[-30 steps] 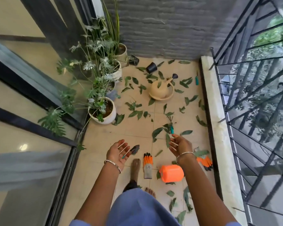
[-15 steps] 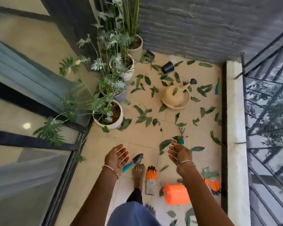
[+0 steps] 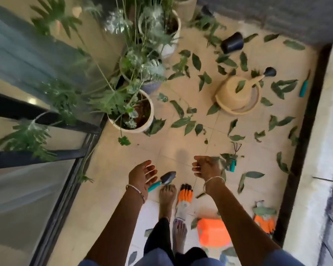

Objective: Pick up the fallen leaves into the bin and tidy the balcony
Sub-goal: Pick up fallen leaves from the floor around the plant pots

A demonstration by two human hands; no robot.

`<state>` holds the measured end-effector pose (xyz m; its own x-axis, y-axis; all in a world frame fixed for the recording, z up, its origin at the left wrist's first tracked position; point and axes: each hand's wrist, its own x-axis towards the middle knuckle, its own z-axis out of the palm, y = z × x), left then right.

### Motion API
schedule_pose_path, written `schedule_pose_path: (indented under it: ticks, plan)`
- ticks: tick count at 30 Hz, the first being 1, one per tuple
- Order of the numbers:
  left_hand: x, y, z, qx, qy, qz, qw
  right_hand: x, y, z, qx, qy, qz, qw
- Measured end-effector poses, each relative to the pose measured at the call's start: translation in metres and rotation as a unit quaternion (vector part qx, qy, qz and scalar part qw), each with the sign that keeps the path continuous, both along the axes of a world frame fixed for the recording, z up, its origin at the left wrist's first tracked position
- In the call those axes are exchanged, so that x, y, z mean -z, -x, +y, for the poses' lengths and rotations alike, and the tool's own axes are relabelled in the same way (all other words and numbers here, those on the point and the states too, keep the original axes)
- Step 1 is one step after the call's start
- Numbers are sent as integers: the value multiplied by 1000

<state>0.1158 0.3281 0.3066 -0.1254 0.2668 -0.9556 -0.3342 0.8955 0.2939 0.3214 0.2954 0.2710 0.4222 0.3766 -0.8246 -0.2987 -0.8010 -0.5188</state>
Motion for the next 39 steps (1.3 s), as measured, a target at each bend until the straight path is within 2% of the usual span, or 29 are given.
schedule_pose_path:
  ticks: [9, 11, 13, 15, 18, 21, 23, 26, 29, 32, 37, 39]
  plan:
    - [209, 8, -18, -14, 34, 5, 999, 224, 34, 0, -164, 13, -21, 986]
    - [255, 12, -31, -17, 40, 15, 999, 273, 42, -13, -218, 8, -44, 975]
    - [294, 18, -46, -22, 43, 27, 998, 317, 51, -31, -305, 4, -83, 949]
    - [331, 27, -65, -31, 48, 41, 998, 357, 65, -52, -451, 10, -129, 883]
    - [374, 43, -87, -61, 50, 67, 995, 409, 91, -82, -670, -51, -145, 726]
    - [412, 60, -102, -96, 33, 95, 990, 458, 117, -108, -785, -149, -196, 568]
    - [426, 67, -107, -120, 20, 104, 987, 478, 128, -119, -812, -188, -236, 500]
    - [436, 76, -95, -145, -13, 110, 983, 494, 135, -114, -799, -250, -295, 461]
    - [439, 83, -61, -175, -53, 114, 976, 492, 141, -86, -736, -333, -364, 463]
    - [441, 80, -18, -189, -105, 99, 971, 485, 151, -37, -697, -364, -418, 455]
    - [433, 71, 43, -165, -199, 82, 963, 498, 165, 36, -735, -396, -417, 359]
    - [428, 66, 55, -154, -216, 65, 962, 497, 160, 45, -738, -393, -424, 347]
